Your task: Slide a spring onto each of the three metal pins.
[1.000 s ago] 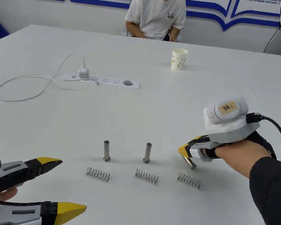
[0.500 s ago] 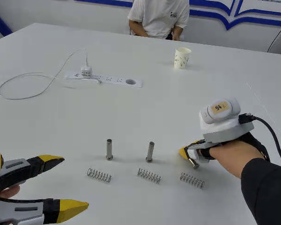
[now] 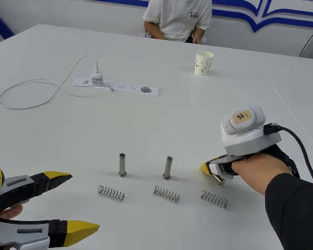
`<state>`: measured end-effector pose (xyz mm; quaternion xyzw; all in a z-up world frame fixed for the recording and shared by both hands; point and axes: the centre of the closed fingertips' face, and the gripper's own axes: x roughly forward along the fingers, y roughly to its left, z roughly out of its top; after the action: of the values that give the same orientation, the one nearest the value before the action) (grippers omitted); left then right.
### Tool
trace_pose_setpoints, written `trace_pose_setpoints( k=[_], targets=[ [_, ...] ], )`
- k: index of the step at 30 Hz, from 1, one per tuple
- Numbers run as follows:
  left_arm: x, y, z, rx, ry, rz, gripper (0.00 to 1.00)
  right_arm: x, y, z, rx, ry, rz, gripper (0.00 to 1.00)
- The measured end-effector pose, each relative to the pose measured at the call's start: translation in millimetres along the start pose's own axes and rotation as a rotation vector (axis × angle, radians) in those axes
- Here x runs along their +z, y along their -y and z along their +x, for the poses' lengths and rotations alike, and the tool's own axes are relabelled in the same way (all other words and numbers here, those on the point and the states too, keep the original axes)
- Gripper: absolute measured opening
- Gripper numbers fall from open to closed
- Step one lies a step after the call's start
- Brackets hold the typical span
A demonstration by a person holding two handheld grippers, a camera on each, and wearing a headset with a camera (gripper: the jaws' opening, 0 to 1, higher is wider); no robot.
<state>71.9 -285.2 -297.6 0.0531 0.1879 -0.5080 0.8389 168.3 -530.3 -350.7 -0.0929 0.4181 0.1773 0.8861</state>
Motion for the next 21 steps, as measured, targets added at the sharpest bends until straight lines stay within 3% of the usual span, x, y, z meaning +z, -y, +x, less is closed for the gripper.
trace_pose_setpoints(
  k=[8, 21],
  targets=[
    [2.0, -0.8, -0.5, 0.004, 0.005, -0.001, 0.74, -1.9, 0.9, -1.8, -0.007, 0.011, 0.031, 0.08],
    [5.2, -1.9, -0.9, 0.006, 0.017, -0.002, 0.73, 13.2, 0.4, -30.2, -0.003, 0.083, 0.013, 0.09]
  ],
)
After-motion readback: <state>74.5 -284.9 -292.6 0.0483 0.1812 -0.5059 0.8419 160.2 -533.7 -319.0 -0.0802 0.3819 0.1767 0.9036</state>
